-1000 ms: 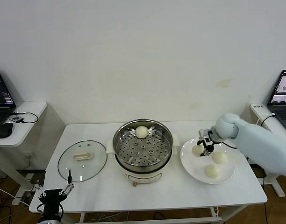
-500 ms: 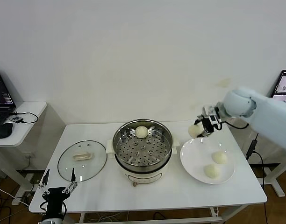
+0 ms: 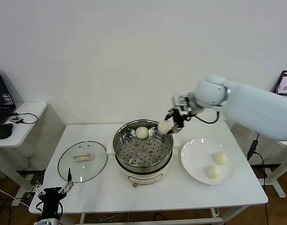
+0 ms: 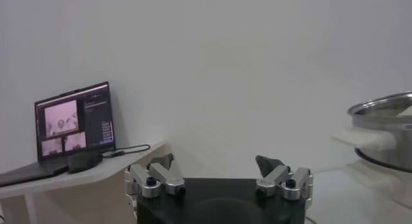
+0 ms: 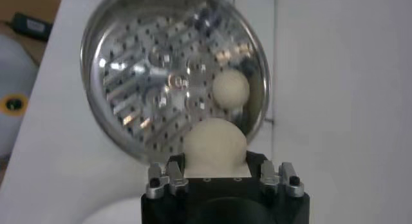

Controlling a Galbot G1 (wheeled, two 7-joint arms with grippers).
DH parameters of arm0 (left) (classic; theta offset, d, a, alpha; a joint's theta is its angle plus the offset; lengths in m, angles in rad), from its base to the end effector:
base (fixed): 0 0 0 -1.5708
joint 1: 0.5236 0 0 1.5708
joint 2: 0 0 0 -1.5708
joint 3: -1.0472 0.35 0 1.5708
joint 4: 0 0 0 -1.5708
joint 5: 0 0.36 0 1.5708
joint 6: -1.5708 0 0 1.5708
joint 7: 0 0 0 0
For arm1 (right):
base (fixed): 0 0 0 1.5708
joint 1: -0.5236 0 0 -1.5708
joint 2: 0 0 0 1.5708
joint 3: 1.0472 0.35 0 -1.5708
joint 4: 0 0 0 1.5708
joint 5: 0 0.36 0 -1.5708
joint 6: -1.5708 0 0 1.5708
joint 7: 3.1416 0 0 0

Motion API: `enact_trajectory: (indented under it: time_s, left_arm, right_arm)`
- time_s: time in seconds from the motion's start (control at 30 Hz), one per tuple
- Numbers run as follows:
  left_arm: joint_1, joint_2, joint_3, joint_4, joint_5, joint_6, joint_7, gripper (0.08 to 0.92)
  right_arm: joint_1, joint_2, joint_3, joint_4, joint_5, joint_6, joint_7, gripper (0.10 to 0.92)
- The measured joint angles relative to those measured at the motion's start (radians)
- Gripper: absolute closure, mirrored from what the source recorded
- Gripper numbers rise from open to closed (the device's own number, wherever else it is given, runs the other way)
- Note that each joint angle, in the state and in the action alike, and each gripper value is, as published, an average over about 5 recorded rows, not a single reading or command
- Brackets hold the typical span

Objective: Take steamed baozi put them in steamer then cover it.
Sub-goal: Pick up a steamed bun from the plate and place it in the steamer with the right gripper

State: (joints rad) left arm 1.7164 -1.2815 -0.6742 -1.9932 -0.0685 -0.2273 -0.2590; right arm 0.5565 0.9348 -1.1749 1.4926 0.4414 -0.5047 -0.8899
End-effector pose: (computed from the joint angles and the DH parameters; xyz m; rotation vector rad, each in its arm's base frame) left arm 0.1430 0.1050 -0.3425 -0.3312 3.0639 0.3881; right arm 0.5169 0.0618 -0.0287 1.4607 -1.6142 1.4465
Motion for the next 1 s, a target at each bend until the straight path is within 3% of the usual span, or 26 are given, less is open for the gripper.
enact_trajectory:
  time_s: [0.5,1.0]
  left_arm:
    - [0.004,-0.004,-0.004,-0.007,-0.003,-0.003,0.000,0.177]
    - [0.001,-0.010,0.004,-0.005,0.000,-0.004,0.000,0.177]
  right_arm:
    - [-0.123,0.238,0.001,-0.148,0.026,-0.048,0.086,0.423]
    - [-0.213,0.321,0.034,-0.245,-0.014,-0.043,0.132,0.418]
